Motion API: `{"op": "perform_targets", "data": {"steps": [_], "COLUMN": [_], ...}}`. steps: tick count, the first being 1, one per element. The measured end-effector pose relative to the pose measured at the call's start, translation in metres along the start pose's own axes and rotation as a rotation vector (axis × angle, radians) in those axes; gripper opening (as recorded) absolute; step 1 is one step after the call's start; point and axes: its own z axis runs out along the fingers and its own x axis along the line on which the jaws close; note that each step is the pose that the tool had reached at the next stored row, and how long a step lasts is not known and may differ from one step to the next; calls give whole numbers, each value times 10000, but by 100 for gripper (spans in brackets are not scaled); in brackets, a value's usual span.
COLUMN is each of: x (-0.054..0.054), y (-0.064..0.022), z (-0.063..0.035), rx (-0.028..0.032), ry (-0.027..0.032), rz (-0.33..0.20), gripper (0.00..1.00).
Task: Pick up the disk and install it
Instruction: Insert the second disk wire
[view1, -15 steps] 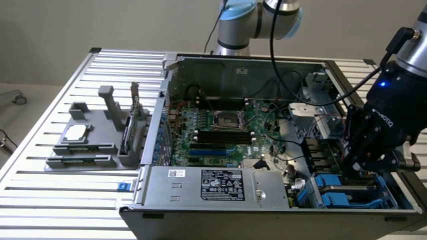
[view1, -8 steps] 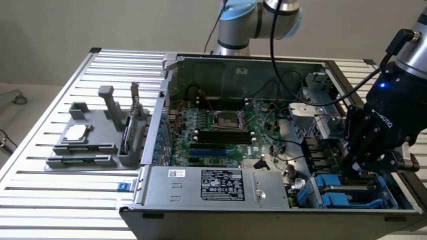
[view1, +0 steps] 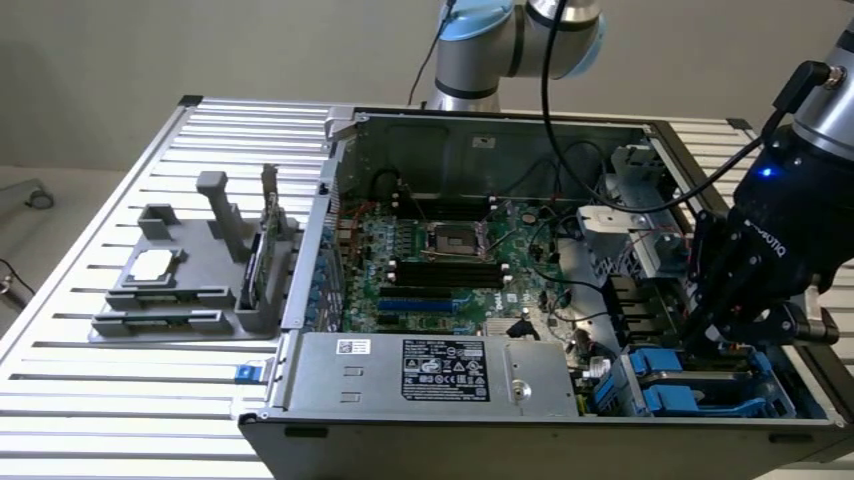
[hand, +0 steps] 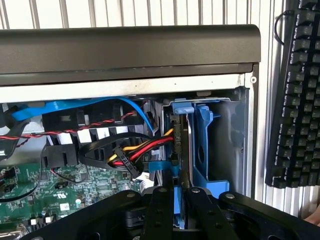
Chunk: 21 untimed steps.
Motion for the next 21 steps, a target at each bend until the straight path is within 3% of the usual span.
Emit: {"op": "perform_targets", "data": {"steps": [11, 18, 21], "x": [5, -3, -13], "y": [17, 31, 33], "z": [20, 20, 22], "rx": [18, 63, 109], "ry": [50, 51, 46], "rz": [-9, -13, -19], "gripper": [16, 16, 16]}}
